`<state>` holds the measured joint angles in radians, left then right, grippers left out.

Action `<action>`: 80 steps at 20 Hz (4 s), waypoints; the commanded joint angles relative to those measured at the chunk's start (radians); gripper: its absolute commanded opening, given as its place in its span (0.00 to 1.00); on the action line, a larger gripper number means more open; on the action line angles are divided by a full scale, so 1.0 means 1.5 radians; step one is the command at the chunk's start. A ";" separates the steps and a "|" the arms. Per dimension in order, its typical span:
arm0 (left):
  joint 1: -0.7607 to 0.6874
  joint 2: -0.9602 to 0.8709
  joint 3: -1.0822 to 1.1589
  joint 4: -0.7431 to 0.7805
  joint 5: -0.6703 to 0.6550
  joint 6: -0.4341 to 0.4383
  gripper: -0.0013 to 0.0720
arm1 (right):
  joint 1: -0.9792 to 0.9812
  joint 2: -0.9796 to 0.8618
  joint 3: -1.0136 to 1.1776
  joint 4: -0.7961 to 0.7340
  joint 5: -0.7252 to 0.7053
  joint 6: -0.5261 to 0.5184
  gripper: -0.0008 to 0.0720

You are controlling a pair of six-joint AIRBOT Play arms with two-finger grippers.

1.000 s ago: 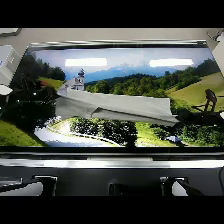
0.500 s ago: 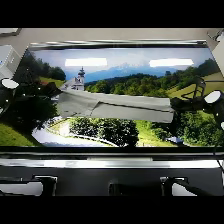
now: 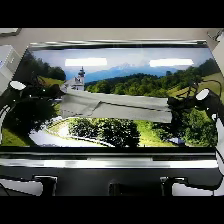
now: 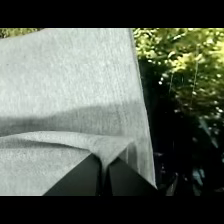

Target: Fold the clothes and pants, and hang the long-sleeved shirts on hangers.

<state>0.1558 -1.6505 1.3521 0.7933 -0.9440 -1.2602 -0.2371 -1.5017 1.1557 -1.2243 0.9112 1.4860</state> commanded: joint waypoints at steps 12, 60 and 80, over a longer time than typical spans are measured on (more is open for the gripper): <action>-0.011 -0.037 0.001 -0.005 0.104 0.003 0.04 | 0.033 -0.054 0.018 0.097 -0.147 -0.021 0.06; -0.081 0.051 0.262 0.302 -0.179 -0.215 0.85 | -0.049 -0.311 0.271 0.189 0.259 -0.031 0.92; -0.389 -0.121 0.262 0.178 0.013 -0.445 0.04 | -0.018 -0.091 0.272 0.185 0.252 0.049 0.06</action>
<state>-0.2951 -1.7523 1.7447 1.0710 -1.0180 -1.8065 -0.2634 -1.6981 1.5623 -0.9489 1.2701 1.5284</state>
